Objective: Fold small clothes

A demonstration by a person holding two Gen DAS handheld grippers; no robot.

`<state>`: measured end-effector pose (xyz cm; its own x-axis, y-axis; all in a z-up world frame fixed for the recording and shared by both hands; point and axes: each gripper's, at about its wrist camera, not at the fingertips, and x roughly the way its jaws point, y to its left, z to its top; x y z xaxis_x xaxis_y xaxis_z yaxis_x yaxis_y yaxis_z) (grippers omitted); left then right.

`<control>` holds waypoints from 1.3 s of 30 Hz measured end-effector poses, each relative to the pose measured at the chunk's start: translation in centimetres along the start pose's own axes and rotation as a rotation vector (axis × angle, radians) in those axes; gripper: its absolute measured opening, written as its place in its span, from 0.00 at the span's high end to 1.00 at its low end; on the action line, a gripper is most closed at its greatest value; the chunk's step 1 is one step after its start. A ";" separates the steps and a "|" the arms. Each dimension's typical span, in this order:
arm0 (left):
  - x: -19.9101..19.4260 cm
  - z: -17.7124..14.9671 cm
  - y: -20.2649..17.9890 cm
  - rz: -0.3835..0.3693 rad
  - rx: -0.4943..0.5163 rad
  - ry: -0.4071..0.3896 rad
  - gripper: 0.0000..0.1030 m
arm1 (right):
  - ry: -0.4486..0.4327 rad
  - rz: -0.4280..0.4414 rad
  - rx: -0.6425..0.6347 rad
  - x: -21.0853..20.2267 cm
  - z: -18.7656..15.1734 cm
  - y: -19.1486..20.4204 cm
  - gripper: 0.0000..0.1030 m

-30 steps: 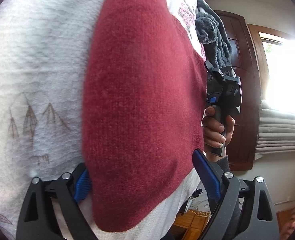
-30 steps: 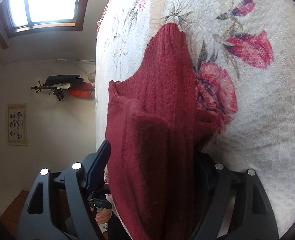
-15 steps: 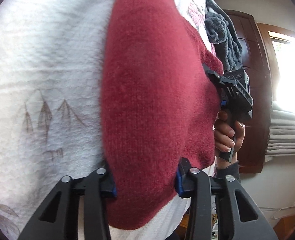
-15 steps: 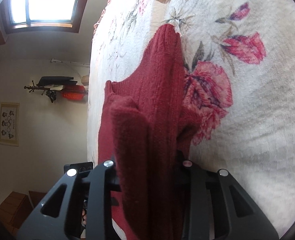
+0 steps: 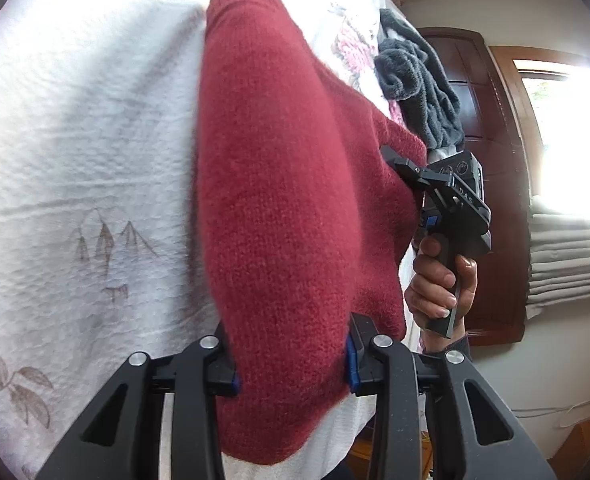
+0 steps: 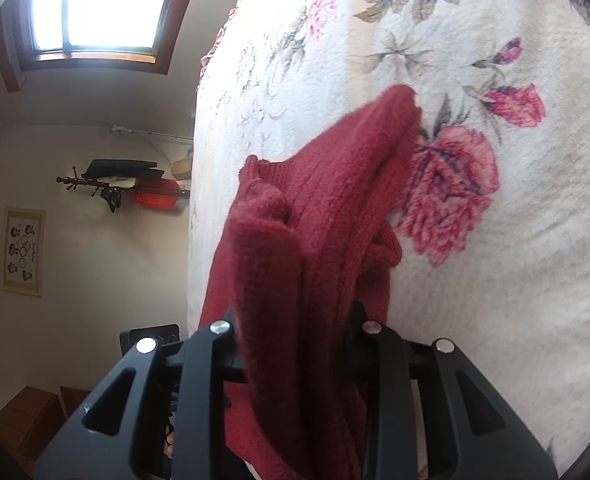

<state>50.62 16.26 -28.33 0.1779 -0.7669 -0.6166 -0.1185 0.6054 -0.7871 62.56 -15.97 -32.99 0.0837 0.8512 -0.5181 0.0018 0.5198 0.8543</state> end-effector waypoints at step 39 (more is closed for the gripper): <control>-11.9 -16.3 10.4 -0.051 -0.212 -0.177 0.66 | 0.260 0.048 -0.079 12.1 -10.9 9.3 0.75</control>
<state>31.38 28.24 -29.47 0.3546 -0.7349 -0.5781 -0.3033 0.4945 -0.8146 52.69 -0.08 -31.77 -0.1771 0.8596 -0.4793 -0.0744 0.4739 0.8774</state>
